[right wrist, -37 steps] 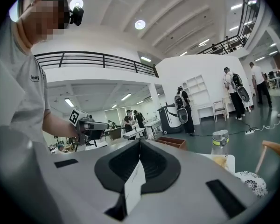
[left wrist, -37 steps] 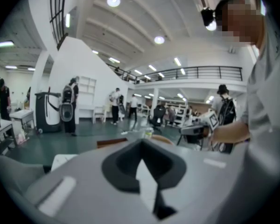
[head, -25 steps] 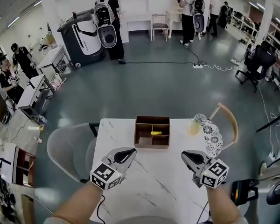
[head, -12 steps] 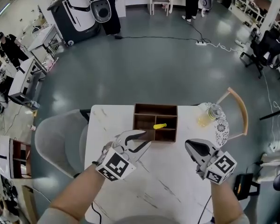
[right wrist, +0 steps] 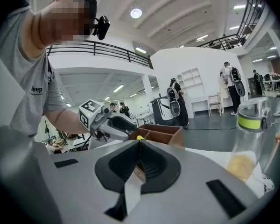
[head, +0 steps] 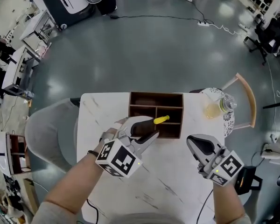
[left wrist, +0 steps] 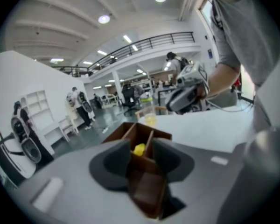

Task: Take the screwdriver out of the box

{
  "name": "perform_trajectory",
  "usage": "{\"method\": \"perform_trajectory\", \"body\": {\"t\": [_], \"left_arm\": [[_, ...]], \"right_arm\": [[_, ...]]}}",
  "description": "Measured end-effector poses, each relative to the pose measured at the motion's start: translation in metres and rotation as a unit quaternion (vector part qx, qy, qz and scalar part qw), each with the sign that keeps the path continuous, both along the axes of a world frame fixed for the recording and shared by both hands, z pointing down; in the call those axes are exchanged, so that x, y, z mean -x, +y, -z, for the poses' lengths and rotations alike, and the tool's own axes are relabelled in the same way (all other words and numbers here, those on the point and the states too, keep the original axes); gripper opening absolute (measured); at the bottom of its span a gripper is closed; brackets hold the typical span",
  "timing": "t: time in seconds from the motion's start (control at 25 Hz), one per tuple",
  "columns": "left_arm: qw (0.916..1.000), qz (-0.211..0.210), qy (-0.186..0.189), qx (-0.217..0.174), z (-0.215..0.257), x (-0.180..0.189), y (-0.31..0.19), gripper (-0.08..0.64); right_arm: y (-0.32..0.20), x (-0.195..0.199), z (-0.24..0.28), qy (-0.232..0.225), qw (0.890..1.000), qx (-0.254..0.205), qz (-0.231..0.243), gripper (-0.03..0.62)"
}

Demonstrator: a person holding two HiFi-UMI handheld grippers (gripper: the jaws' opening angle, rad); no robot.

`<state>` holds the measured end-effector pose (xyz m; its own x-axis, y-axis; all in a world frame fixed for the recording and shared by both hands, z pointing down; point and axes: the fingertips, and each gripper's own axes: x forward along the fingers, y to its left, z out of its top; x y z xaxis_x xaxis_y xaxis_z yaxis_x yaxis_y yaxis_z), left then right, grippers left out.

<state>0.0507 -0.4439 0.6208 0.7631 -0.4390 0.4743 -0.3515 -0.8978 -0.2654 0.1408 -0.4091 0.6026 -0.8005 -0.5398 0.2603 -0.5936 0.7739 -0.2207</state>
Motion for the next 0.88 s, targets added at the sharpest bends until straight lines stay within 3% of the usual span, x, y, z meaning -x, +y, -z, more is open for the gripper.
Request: {"method": "perform_trajectory", "body": {"t": [0.12, 0.32, 0.76, 0.88], "left_arm": [[0.9988, -0.02, -0.041, -0.021, -0.013, -0.004, -0.002, 0.156], [0.9955, -0.041, -0.076, -0.039, -0.026, -0.011, -0.006, 0.156], [0.9926, -0.054, -0.096, -0.05, -0.032, -0.014, -0.012, 0.153], [0.9916, -0.056, -0.101, -0.058, -0.033, -0.015, -0.013, 0.123]], "right_arm": [[-0.002, 0.0, -0.007, -0.001, 1.0, 0.003, 0.0, 0.009], [-0.005, -0.001, -0.016, -0.003, 1.0, 0.008, -0.001, 0.009], [-0.004, -0.001, -0.025, -0.002, 1.0, 0.012, 0.0, 0.009], [-0.003, -0.001, -0.026, 0.0, 1.0, 0.013, 0.001, 0.009]]}}
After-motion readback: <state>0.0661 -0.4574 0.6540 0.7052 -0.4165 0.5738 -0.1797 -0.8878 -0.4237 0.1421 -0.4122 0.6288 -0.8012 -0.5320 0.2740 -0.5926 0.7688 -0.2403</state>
